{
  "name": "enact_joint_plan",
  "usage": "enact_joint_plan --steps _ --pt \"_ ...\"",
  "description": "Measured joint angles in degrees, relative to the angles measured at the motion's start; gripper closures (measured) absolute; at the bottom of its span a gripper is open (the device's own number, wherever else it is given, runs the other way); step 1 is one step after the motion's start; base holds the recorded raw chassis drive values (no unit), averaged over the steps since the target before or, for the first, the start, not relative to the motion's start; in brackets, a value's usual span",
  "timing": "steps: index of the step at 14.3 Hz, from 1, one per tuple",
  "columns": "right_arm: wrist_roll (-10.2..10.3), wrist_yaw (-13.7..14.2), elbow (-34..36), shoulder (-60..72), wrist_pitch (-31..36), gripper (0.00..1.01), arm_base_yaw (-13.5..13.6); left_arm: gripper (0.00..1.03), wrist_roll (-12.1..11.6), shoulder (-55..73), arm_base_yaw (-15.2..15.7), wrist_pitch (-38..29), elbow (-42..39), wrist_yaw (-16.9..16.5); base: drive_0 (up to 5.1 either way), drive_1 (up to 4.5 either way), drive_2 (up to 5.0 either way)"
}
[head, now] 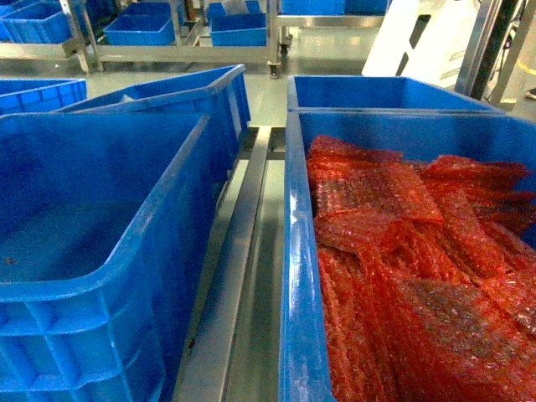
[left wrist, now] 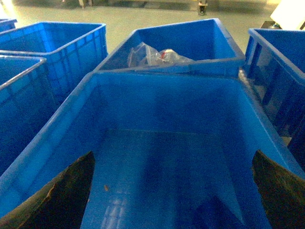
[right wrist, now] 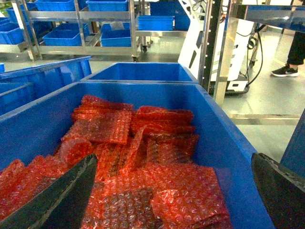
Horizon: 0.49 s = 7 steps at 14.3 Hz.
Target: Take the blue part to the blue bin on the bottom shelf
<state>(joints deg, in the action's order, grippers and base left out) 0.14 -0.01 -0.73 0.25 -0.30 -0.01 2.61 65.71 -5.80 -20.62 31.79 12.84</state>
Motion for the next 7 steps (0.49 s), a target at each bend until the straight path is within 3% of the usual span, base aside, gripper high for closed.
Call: enact_joint_plan --steps 1,2,3,5,7 --pt "-0.02 0.00 0.00 0.00 0.00 0.03 0.00 0.12 -0.63 0.33 0.90 -9.53 -2.56 -3.69 0.0 0.00 0.0" --pt "0.00 0.00 0.00 0.00 -0.02 0.03 0.00 0.27 -1.46 -1.38 1.55 -17.84 -7.52 -8.00 0.0 0.00 0.0" --pt "-0.02 0.00 0.00 0.00 0.02 0.03 0.00 0.39 -1.57 -3.89 1.92 -20.61 -11.52 -8.92 0.0 0.00 0.0" --pt "0.00 0.00 0.00 0.00 -0.02 0.03 0.00 0.67 -1.62 -8.52 5.55 -21.05 -16.55 -12.44 0.0 0.00 0.0" --pt "0.00 0.00 0.00 0.00 0.00 0.03 0.00 0.92 -1.62 -12.85 5.90 -20.41 -20.52 -12.68 0.0 0.00 0.0"
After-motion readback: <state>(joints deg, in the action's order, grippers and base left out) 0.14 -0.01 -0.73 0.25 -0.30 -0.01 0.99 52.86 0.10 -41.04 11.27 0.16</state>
